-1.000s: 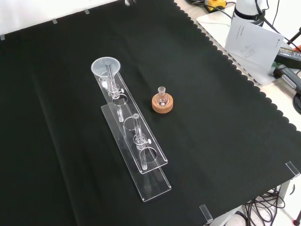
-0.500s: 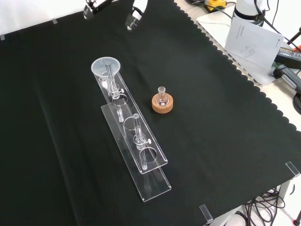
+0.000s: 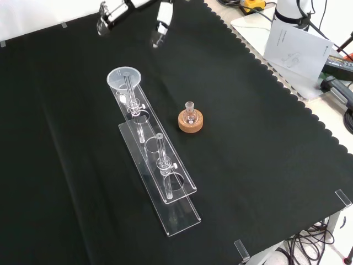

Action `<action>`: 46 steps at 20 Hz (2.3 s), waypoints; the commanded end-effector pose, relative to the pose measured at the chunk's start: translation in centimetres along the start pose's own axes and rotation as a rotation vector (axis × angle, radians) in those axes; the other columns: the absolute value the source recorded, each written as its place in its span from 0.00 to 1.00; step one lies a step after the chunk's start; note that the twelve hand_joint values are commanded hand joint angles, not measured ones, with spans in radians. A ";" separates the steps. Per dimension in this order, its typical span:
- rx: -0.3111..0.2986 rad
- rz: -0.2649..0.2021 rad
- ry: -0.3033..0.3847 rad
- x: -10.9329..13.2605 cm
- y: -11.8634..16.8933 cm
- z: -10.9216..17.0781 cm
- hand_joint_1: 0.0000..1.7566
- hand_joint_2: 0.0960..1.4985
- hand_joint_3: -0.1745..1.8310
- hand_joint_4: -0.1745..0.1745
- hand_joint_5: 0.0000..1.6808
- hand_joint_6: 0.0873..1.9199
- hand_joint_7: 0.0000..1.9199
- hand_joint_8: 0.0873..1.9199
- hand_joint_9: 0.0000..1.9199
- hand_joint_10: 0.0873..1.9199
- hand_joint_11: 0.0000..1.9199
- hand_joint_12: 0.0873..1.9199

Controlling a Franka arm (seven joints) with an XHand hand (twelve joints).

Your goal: Pick up the funnel from the transparent funnel stand.

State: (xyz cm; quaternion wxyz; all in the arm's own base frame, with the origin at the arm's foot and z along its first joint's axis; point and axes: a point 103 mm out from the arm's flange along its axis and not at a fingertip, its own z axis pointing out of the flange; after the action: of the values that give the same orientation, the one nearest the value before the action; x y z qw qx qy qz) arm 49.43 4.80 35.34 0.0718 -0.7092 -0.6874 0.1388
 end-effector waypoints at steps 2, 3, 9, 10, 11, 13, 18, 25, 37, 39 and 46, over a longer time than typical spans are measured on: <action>0.109 -0.017 -0.090 2.6 3.1 2.6 0.31 0.49 0.18 0.58 0.07 0.00 0.00 0.22 0.06 0.39 0.12 0.78; 0.113 -0.023 -0.092 2.7 3.3 2.7 0.31 0.49 0.18 0.58 0.07 0.00 0.00 0.22 0.06 0.39 0.12 0.78; 0.135 -0.068 -0.087 3.4 4.6 3.7 0.32 0.48 0.18 0.59 0.06 0.00 0.00 0.21 0.06 0.40 0.13 0.78; 0.137 -0.070 -0.091 3.4 4.8 3.8 0.32 0.47 0.18 0.59 0.06 0.00 0.00 0.20 0.05 0.40 0.13 0.78; 0.139 -0.071 -0.092 3.4 4.9 3.9 0.32 0.47 0.18 0.59 0.06 0.00 0.00 0.19 0.05 0.40 0.13 0.78; 0.158 -0.071 -0.100 3.5 5.3 4.1 0.33 0.46 0.18 0.60 0.05 0.00 0.00 0.17 0.05 0.41 0.14 0.78; 0.128 -0.077 -0.117 3.7 5.8 4.4 0.35 0.45 0.18 0.60 0.04 0.00 0.00 0.14 0.03 0.42 0.17 0.78; 0.171 -0.070 -0.111 3.1 7.0 5.2 0.36 0.44 0.19 0.60 0.06 0.00 0.00 0.17 0.04 0.42 0.18 0.77; 0.221 -0.063 -0.116 2.8 8.2 6.5 0.35 0.44 0.21 0.59 0.07 0.00 0.00 0.23 0.06 0.41 0.17 0.77; 0.227 -0.058 -0.113 2.7 8.2 6.6 0.34 0.45 0.21 0.59 0.08 0.00 0.00 0.25 0.08 0.40 0.17 0.77; 0.130 -0.037 -0.149 2.5 8.0 6.3 0.31 0.48 0.24 0.53 0.14 0.00 0.09 0.32 0.24 0.34 0.18 0.75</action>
State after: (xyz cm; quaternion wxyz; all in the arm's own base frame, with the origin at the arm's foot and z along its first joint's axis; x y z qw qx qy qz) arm 55.40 6.48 26.37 0.1075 -0.6694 -0.6911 0.2505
